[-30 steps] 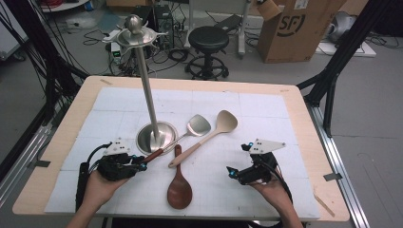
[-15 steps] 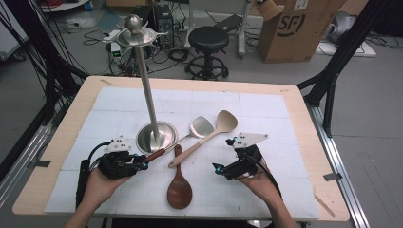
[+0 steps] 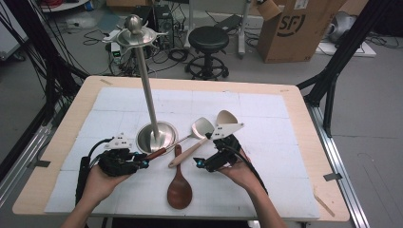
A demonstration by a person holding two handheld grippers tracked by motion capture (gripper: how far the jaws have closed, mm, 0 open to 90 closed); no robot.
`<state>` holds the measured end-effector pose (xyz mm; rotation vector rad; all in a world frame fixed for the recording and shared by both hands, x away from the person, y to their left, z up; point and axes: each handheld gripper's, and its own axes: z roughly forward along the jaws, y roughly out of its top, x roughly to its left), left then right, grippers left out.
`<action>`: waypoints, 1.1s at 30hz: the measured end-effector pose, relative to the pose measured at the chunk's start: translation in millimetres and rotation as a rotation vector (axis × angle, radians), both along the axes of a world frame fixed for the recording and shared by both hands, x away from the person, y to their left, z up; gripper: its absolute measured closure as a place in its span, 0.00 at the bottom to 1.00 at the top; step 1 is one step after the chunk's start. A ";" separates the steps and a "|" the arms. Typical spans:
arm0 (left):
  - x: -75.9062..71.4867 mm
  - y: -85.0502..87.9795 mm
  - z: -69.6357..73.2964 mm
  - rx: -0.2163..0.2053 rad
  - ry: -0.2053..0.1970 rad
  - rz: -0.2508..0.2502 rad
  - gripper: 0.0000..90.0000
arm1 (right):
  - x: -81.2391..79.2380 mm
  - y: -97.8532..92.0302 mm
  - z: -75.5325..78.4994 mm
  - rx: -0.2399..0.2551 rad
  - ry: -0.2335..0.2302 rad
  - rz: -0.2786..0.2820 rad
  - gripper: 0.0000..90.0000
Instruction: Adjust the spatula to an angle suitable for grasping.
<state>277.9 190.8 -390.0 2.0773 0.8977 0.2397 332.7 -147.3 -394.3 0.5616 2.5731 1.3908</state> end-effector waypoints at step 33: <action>3.3 -5.2 10.3 0.011 -0.003 -0.009 0.81 | 28.2 86.5 -13.7 -0.036 0.021 0.180 0.25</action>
